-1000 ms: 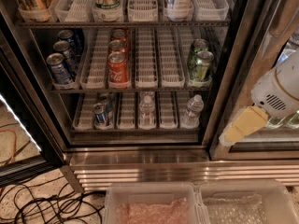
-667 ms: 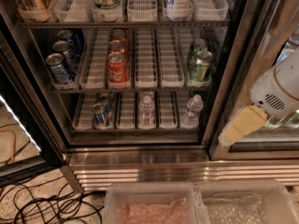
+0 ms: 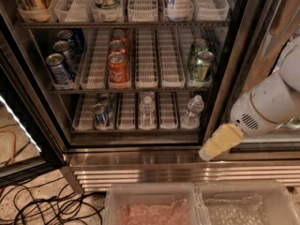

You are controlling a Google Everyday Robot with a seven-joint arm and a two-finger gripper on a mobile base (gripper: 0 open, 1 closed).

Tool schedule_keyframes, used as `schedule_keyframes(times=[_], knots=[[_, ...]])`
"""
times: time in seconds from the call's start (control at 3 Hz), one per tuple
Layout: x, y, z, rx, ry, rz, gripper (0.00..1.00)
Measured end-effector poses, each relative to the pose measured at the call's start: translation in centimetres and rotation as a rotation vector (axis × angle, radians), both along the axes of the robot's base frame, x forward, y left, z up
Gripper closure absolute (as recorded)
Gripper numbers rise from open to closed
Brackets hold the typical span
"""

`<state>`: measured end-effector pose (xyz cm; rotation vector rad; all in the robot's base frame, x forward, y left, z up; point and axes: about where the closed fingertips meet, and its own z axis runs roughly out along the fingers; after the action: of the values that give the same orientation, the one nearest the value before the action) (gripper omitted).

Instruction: Pick water bottle from bottom shelf of fridge

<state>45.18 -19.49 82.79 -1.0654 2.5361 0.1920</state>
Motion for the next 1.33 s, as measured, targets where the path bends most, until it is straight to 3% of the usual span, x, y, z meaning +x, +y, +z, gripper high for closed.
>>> schedule_keyframes(times=[0.67, 1.0, 1.33], knots=[[0.7, 2.8, -7.7, 0.088, 0.121, -0.143, 0.0], [0.7, 2.8, -7.7, 0.088, 0.121, -0.144, 0.0], [1.6, 3.4, -9.3, 0.126, 0.101, -0.21, 0.0]])
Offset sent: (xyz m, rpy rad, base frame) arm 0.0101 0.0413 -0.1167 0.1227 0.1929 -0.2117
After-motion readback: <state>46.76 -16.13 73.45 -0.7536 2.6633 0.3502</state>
